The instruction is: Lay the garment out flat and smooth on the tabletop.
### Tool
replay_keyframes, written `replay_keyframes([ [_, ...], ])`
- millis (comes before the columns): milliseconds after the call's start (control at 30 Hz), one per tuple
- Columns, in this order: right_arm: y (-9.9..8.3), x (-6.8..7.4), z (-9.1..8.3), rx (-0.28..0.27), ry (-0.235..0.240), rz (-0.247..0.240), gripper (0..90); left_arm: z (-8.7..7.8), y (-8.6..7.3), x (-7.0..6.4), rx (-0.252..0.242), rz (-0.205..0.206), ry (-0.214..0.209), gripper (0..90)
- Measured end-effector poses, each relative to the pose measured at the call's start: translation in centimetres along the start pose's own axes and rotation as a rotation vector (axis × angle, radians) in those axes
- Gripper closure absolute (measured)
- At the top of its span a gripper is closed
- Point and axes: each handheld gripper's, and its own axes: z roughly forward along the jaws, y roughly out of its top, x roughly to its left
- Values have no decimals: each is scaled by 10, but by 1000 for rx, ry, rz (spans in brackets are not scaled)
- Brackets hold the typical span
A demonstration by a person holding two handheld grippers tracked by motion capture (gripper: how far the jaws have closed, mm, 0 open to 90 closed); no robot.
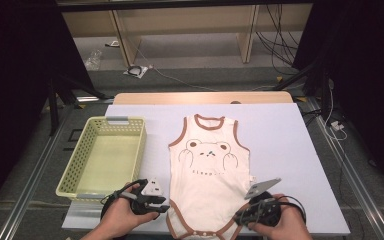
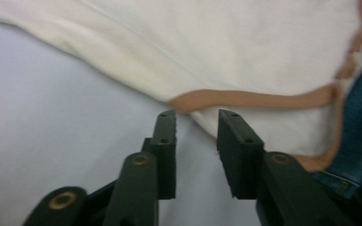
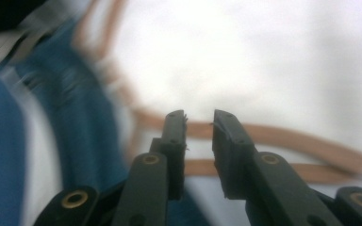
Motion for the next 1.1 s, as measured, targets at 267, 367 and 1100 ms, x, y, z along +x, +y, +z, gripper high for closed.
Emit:
replay_keyframes([
  [267,-16,-52,-9,-58,-280,240,654,16,4,4,0,-7,-48,580],
  [367,-18,-54,-3,-50,-266,248,659,20,4,1,17,-1,-60,597],
  [1100,-17,-46,0,15,-238,280,881,11,0,-10,57,-1,-24,883],
])
